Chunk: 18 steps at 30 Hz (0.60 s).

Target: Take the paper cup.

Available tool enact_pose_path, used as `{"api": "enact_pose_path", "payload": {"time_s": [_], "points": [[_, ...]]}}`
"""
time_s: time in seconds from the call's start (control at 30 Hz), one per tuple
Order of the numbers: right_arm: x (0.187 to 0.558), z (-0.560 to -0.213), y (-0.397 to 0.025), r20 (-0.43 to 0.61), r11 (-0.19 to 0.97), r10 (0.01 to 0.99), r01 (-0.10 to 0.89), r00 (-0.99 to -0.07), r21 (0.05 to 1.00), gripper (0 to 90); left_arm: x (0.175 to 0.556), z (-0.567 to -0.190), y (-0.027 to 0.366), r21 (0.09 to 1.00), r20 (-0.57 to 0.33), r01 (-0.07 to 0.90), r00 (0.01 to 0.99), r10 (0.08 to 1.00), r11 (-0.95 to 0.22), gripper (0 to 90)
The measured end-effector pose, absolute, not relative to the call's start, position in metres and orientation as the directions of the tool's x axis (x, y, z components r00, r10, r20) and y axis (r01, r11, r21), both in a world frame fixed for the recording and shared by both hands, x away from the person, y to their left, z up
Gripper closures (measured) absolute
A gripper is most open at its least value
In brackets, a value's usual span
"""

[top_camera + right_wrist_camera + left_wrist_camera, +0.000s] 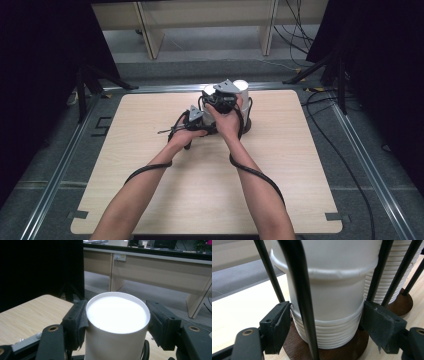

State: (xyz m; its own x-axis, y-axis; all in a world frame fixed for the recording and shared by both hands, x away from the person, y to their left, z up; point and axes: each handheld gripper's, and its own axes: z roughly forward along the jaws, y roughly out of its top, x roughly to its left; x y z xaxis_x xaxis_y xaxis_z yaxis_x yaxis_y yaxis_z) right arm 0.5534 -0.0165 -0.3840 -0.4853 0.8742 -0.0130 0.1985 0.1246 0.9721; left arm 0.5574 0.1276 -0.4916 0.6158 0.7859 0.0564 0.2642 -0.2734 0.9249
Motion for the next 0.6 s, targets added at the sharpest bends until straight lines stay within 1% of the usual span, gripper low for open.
{"api": "enact_pose_path", "payload": {"time_s": [0.1, 0.13, 0.2, 0.23, 0.3, 0.5, 0.53, 0.6], "points": [[0.553, -0.38, -0.018, -0.012, 0.115, 0.873, 0.181, -0.488, 0.977, 36.9, 0.558, -0.492, 0.128, 0.924, 0.065, 0.259, 0.618, 0.784, -0.28, 23.5], [0.552, -0.378, -0.018, -0.005, 0.107, 0.872, 0.182, -0.49, 0.978, 36.9, 0.557, -0.493, 0.127, 0.931, 0.044, 0.26, 0.616, 0.786, -0.256, 23.5], [0.551, -0.374, -0.018, 0.011, 0.089, 0.873, 0.182, -0.488, 0.979, 37.0, 0.557, -0.493, 0.126, 0.931, 0.044, 0.261, 0.614, 0.788, -0.255, 23.5], [0.551, -0.372, -0.019, -0.006, 0.1, 0.87, 0.166, -0.492, 0.981, 36.9, 0.557, -0.493, 0.126, 0.931, 0.043, 0.263, 0.613, 0.789, -0.255, 23.5], [0.551, -0.368, -0.019, -0.006, 0.097, 0.87, 0.159, -0.493, 0.983, 36.9, 0.557, -0.493, 0.126, 0.932, 0.039, 0.263, 0.613, 0.789, -0.251, 23.6], [0.546, -0.36, -0.022, 0.026, 0.06, 0.87, 0.158, -0.492, 0.986, 36.9, 0.555, -0.492, 0.126, 0.929, 0.044, 0.267, 0.608, 0.793, -0.256, 23.5], [0.547, -0.359, -0.023, 0.009, 0.067, 0.871, 0.137, -0.49, 0.988, 36.9, 0.555, -0.492, 0.126, 0.928, 0.045, 0.268, 0.609, 0.792, -0.259, 22.7], [0.546, -0.358, -0.024, 0.036, 0.048, 0.869, 0.158, -0.494, 0.986, 36.9, 0.554, -0.491, 0.125, 0.931, 0.048, 0.259, 0.611, 0.79, -0.257, 20.2]]}}
